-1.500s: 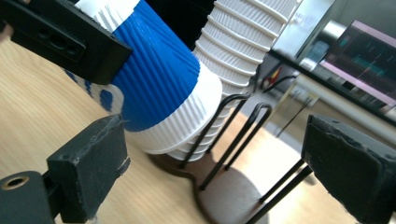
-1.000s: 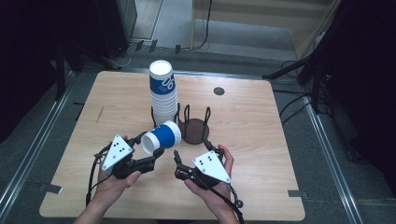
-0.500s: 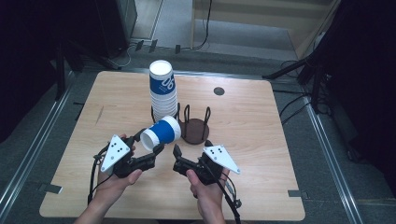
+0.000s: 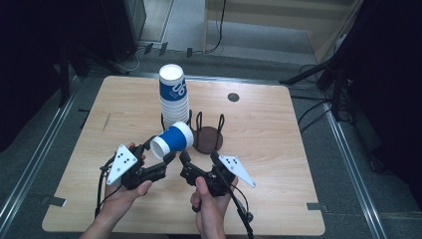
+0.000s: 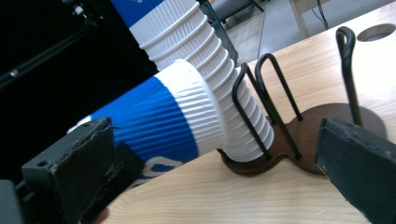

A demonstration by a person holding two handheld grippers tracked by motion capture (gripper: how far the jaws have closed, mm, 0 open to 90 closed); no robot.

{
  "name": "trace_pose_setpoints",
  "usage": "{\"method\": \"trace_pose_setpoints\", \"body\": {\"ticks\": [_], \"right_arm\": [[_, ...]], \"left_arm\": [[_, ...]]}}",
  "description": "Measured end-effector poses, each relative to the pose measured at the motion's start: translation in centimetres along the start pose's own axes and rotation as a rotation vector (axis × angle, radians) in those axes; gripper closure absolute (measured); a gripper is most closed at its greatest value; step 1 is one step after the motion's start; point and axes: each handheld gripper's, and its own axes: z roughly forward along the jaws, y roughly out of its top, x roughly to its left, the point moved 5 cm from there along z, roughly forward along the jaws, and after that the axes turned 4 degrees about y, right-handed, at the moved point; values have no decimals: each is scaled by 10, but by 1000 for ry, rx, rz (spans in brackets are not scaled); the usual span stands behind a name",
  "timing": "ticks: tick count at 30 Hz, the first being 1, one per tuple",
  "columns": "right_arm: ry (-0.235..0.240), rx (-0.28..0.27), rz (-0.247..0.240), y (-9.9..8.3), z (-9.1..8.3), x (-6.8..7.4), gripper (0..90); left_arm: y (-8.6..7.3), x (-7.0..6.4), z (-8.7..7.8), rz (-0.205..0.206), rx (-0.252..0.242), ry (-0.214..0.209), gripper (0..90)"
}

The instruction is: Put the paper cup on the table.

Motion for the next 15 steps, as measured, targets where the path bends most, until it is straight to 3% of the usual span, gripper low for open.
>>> {"method": "trace_pose_setpoints", "body": {"ticks": [11,15], "right_arm": [[13,-21,201,1,4,4,0],[23,-17,307,2,4,3,0]], "left_arm": [[-3,-5,2,-2,-27,-18,290],[-3,-8,2,-4,-36,-28,289]]}}
